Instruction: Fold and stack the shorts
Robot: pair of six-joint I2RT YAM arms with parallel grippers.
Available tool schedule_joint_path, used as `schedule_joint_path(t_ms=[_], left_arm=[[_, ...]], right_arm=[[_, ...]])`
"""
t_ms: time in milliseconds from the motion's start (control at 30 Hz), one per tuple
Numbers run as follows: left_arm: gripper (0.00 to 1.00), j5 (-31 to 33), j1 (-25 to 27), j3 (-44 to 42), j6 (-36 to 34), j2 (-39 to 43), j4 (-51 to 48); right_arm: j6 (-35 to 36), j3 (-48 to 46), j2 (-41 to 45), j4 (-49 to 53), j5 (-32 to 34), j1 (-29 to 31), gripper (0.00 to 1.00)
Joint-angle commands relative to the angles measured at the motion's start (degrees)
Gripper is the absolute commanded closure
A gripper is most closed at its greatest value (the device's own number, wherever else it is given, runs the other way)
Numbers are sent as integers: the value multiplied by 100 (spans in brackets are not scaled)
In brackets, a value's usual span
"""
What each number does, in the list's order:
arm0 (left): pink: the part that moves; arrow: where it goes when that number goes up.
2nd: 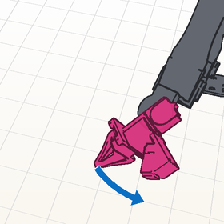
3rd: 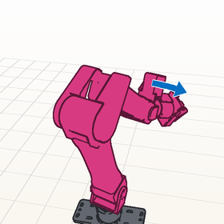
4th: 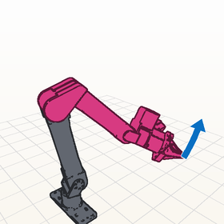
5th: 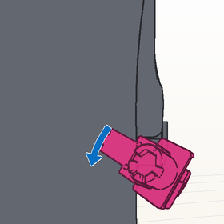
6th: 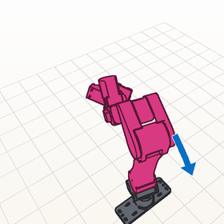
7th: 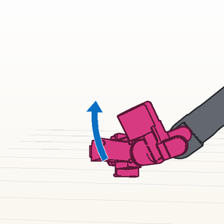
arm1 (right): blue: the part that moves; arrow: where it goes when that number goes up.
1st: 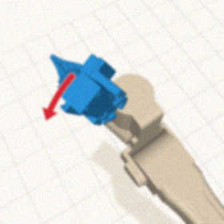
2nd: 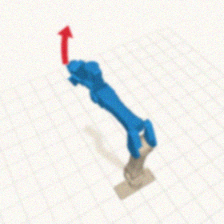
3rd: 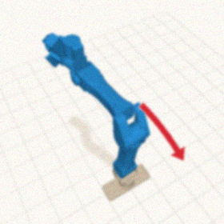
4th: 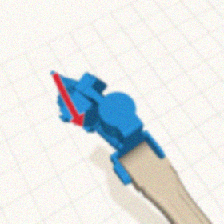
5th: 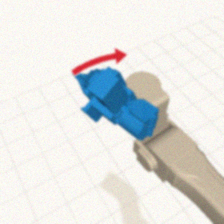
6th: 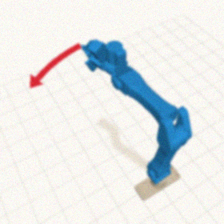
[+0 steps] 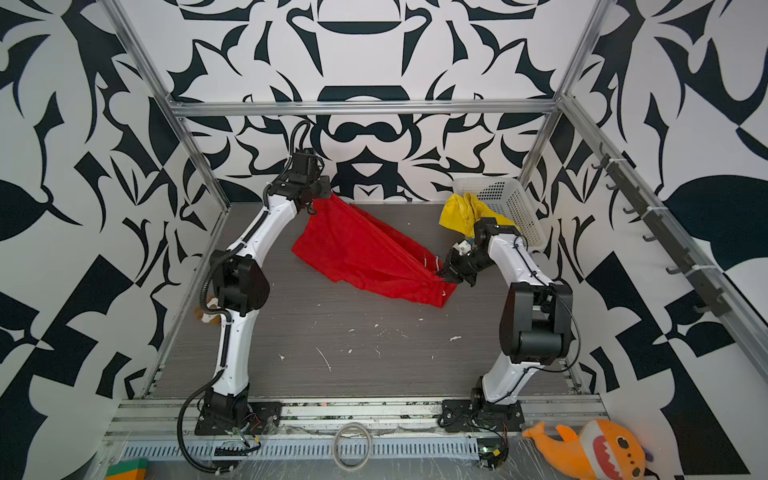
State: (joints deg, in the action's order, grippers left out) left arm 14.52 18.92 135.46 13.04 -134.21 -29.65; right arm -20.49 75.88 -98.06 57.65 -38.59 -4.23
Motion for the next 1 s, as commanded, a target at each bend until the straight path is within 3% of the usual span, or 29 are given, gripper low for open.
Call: schedule_joint_path(t_ms=[0, 67, 167, 333, 533, 633, 767, 967], left_arm=[[100, 320, -43, 419, -16, -334, 574], [100, 307, 20, 514, -27, -546, 635], [98, 289, 124, 682, -54, -896, 675], [59, 249, 206, 879, -62, -1072, 416], [35, 78, 169, -569, -147, 101, 574], [34, -448, 109, -1472, 54, 787, 548], [35, -1091, 43, -2838, 402, 1355, 805], [39, -1684, -148, -3764, 1206, 1196, 995]], right_arm=[[-69, -205, -26, 199, 219, -104, 100], [-146, -336, -47, 56, 177, -119, 99], [-291, -433, 21, -191, 230, -198, 82], [-421, -225, 511, -253, 806, -395, 50], [-482, 168, 1346, 114, 1824, -467, 41], [-528, 128, 1737, -43, 1923, -162, 41], [-701, -144, 1992, -650, 2270, 879, 41], [-1182, -747, 1520, -2096, 2292, 1928, 43]])
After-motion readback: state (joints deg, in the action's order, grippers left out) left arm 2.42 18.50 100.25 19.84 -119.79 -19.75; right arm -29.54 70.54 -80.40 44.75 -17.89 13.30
